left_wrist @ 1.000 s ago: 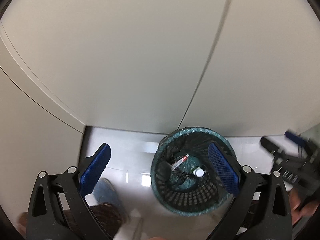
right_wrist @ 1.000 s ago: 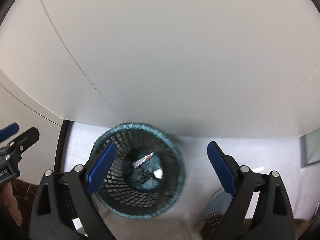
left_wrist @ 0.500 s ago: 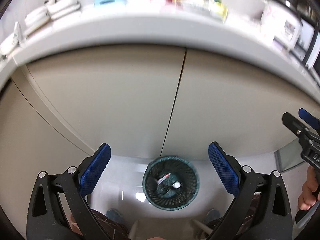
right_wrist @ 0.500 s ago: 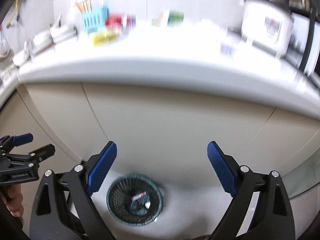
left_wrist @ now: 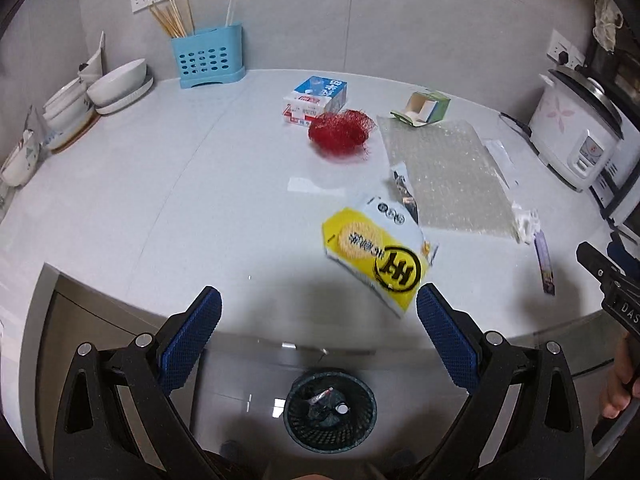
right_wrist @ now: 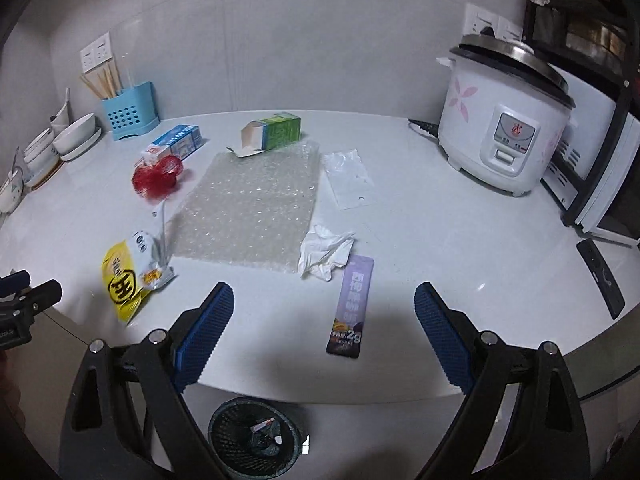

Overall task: Collect trash
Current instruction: 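Raise both open tools back up to the counter, then grasp the purple stick packet with the right tool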

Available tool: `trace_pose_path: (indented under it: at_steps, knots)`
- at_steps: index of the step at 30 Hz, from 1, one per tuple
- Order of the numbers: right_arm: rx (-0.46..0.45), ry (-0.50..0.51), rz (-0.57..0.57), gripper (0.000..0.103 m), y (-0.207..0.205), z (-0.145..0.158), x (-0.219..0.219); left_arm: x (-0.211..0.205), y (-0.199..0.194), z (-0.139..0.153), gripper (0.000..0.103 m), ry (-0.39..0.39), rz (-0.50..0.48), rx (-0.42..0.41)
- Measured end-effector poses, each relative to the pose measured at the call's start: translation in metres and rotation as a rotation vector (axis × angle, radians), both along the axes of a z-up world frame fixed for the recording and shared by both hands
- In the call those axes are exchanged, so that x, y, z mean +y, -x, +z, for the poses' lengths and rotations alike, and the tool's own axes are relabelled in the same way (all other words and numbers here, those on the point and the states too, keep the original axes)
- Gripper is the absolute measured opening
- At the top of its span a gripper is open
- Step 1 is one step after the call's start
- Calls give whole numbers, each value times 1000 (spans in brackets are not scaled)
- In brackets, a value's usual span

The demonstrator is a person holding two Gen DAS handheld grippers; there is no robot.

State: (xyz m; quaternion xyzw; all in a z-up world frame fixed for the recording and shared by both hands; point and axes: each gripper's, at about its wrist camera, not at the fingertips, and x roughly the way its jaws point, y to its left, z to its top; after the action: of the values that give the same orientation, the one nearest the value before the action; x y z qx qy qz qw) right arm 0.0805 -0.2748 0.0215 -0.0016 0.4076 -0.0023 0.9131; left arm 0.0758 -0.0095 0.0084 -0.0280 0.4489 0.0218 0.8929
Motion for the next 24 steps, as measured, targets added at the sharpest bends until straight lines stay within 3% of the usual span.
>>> trace_pose_path:
  at_steps: [4,9,15,18,21,24]
  knots:
    - [91,-24,-43,88,-32,-20,-14,-15,-36,-3,96,-66,-2,38]
    - [183,-39,-77,84,-55,-48,-26,-19,-76,-16,96,-4,-20,135]
    - [238,-21,-97,78,-71,-64,-32,-25,-102,-35,96,-56,-5,186]
    - [265,-19,-100,74,-77,-71,-32,-23,-109,-45,96,-31,0,208]
    - [290,-20,-104,73,-80,-78,-33,-21,-111,-50,96,59,-16,217]
    - [294,-28,-108,73,-82,-83,-34,-29,-112,-54,96,26,-28,209]
